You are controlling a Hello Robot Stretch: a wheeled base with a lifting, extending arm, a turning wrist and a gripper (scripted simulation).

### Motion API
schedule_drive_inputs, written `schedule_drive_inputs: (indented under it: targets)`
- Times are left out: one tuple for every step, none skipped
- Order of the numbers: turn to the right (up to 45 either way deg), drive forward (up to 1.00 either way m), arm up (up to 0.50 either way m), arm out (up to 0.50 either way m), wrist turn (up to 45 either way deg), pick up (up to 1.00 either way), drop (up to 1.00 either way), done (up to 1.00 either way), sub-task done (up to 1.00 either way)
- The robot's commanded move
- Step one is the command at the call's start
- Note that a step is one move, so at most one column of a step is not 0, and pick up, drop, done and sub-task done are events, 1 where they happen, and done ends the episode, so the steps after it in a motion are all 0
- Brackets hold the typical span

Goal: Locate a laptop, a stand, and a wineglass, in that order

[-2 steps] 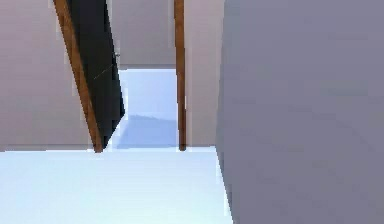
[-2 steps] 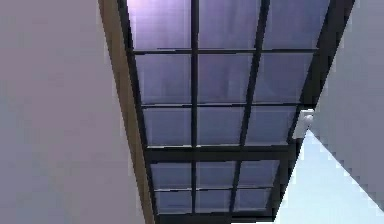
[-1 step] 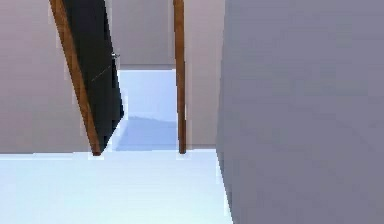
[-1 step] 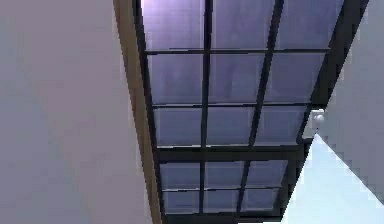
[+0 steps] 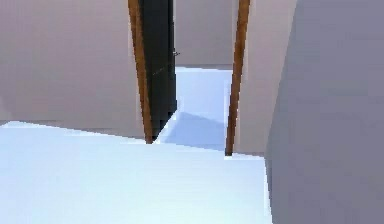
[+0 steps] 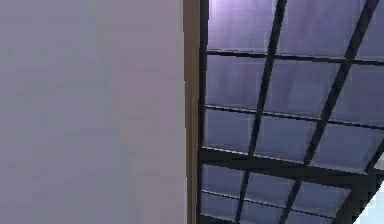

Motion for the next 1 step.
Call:
schedule_drive_inputs:
  targets:
    - [0.0,1.00,0.00,0.00,0.0,0.00,0.00,0.00,0.00]
